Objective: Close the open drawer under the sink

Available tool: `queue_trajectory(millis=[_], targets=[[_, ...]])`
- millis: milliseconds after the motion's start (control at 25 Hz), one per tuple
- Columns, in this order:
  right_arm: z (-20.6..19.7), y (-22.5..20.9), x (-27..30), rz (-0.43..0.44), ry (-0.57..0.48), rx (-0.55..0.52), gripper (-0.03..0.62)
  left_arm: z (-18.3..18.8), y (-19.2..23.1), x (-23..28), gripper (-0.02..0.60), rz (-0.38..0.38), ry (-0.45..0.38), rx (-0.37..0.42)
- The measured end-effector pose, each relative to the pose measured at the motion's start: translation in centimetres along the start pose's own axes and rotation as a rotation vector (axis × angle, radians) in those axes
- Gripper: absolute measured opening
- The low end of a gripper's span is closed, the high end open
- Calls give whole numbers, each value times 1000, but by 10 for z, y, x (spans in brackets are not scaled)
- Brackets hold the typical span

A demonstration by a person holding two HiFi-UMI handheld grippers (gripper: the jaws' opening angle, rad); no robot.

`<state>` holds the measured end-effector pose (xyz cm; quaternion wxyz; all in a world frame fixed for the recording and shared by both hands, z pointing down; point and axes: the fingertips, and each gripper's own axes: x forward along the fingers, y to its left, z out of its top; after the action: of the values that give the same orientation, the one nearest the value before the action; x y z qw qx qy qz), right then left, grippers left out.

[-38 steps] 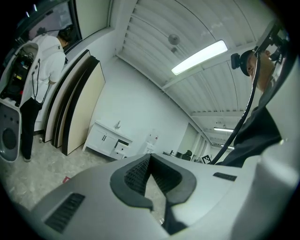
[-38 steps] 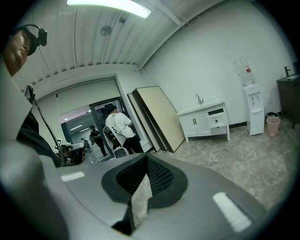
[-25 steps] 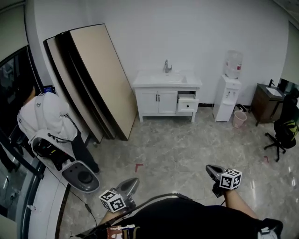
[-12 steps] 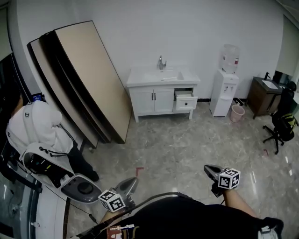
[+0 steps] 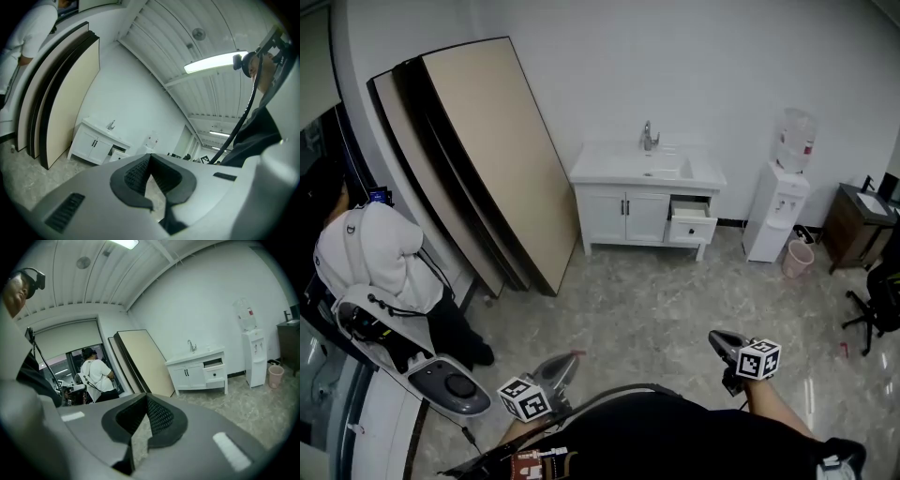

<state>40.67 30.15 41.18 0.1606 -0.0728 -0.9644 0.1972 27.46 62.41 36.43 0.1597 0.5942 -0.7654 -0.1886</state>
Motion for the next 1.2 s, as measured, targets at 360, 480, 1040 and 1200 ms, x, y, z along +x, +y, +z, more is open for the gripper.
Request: queue_trajectory(millis=[360,480,1040,1200], targets=[[61,-108,25,66,17,-23,2,8,-6,118,0,43,-38,-4],[62,-135,30,55,22,13,2,4,1,142,0,51,-4,-6],[115,-155,126,-89,-31,32,2,74,128,208,0,-83,39,-5],[141,-139,176,-116,-55,16,2,117,180,207,0,-107,48,28]])
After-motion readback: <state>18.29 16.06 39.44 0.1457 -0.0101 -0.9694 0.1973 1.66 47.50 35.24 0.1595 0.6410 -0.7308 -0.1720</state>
